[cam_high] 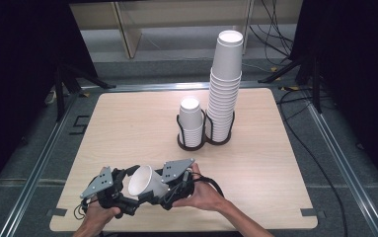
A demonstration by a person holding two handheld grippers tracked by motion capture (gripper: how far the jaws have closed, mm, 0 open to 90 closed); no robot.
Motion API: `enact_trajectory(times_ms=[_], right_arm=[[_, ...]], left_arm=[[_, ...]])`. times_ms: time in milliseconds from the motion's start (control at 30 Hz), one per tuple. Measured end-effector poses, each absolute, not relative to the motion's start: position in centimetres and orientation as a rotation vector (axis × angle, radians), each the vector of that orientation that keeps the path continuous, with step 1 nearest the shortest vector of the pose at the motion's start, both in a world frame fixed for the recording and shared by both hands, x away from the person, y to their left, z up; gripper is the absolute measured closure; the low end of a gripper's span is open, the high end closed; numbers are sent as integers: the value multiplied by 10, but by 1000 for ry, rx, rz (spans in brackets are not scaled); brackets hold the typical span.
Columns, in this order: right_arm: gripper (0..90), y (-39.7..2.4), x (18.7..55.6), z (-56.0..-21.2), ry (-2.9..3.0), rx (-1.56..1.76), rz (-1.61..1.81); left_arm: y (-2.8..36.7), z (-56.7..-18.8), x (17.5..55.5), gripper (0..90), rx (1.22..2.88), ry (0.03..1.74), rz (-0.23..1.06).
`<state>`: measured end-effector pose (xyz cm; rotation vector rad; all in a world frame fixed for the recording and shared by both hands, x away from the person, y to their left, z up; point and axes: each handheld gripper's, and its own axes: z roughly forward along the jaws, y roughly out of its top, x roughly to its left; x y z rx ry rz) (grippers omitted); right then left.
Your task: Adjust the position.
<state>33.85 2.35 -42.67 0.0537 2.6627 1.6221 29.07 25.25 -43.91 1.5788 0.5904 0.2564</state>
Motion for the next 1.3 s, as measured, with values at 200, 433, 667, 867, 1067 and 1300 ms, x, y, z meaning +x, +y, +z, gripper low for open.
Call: enact_trajectory(times_ms=[200, 433, 667, 867, 1067, 1300], right_arm=[[204, 24, 338, -428, 2663, 51, 1645], [175, 23, 341, -429, 2656, 74, 1663], [154, 12, 347, -431, 2663, 151, 1636], [155, -3, 349, -432, 2653, 215, 1560], [158, -25, 350, -435, 2630, 295, 1516], [159, -46, 352, -435, 2583, 387, 1504]], left_arm=[[251, -436, 288, 49, 1577, 585, 267], [252, -434, 288, 61, 1568, 597, 307], [263, -431, 292, 73, 1556, 641, 359], [264, -433, 299, 78, 1607, 719, 457], [263, -436, 306, 80, 1637, 788, 527], [264, -436, 323, 81, 1628, 827, 554]])
